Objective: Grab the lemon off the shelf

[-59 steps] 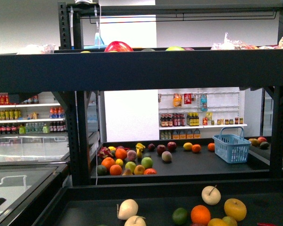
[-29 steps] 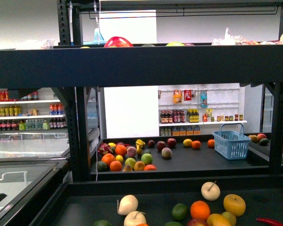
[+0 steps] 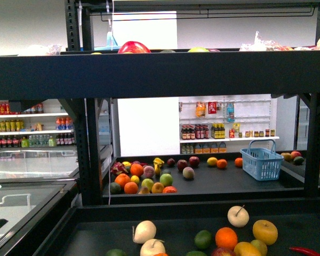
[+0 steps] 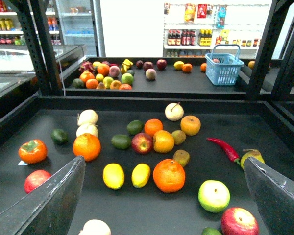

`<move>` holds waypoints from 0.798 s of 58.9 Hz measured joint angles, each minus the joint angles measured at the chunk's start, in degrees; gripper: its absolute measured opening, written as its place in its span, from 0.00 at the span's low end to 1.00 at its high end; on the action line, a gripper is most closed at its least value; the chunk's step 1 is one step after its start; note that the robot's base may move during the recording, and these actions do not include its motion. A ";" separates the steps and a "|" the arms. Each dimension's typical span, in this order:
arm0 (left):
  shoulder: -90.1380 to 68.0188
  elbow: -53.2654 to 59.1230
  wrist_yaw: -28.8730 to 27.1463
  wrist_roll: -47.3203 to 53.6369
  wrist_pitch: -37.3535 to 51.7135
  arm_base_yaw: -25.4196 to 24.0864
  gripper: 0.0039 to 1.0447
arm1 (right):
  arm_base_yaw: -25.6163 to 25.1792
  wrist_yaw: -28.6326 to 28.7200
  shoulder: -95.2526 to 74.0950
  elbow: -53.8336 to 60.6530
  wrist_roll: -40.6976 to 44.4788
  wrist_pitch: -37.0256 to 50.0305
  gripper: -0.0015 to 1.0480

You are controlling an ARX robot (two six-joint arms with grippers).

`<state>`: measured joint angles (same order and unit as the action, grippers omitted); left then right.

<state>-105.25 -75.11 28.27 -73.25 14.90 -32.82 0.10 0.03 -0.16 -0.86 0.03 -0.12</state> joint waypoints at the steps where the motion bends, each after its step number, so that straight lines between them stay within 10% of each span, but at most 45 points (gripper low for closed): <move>1: 0.15 0.13 -0.04 0.02 -0.07 0.00 0.16 | 0.00 -0.02 0.00 0.00 0.00 0.00 0.93; 47: 13.64 5.01 12.44 9.81 -0.39 9.79 0.14 | 0.00 0.00 0.00 0.00 0.00 0.00 0.93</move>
<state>-91.61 -70.11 40.71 -63.44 14.50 -23.03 0.10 0.03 -0.16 -0.86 0.03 -0.12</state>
